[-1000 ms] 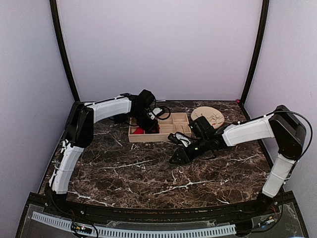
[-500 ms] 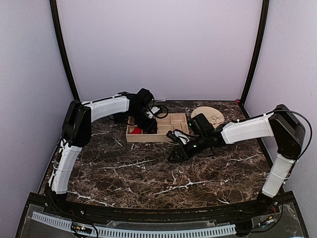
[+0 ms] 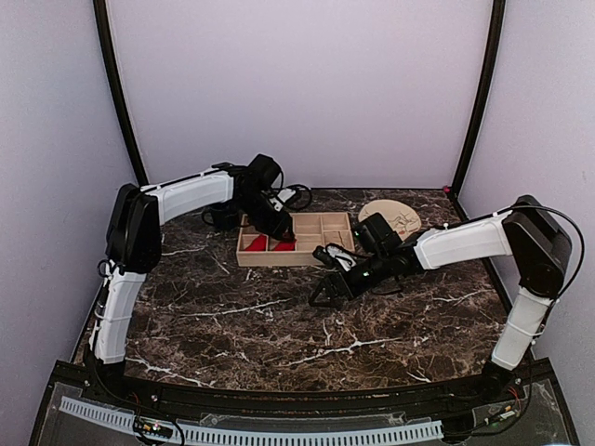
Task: Roll the socks
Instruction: Place the sock in the storage box.
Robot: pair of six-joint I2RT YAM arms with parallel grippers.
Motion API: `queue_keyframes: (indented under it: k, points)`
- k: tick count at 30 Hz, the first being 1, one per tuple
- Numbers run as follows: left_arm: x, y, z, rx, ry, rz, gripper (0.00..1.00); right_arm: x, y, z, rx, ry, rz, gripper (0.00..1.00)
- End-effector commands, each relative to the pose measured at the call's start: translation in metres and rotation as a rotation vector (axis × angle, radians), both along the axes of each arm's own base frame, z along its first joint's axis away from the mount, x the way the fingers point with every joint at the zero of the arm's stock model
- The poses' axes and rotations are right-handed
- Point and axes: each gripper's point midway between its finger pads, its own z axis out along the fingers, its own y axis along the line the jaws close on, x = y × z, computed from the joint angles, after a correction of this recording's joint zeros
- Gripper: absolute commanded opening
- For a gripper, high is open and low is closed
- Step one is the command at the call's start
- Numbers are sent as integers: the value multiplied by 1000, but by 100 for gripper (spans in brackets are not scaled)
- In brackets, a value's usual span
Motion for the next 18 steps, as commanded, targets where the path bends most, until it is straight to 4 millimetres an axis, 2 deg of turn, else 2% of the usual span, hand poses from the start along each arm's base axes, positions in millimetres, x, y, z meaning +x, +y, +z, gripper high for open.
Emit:
queue_keyframes:
  k: [1, 5, 8, 12, 18]
  points:
    - [3, -1, 51, -79, -77, 10, 42, 9, 5, 6, 21, -25, 3, 100]
    - [7, 0, 53, -76, -111, 18, 41, 11, 6, 8, 23, -30, 5, 100]
    - [10, 2, 45, -64, -124, 20, 36, 11, 7, 9, 25, -31, 6, 100]
    - [9, 5, 32, -45, -127, 12, 24, 11, 7, 9, 26, -33, 6, 100]
    - [7, 5, 16, -44, -122, 4, 21, 12, 8, 8, 29, -31, 7, 100]
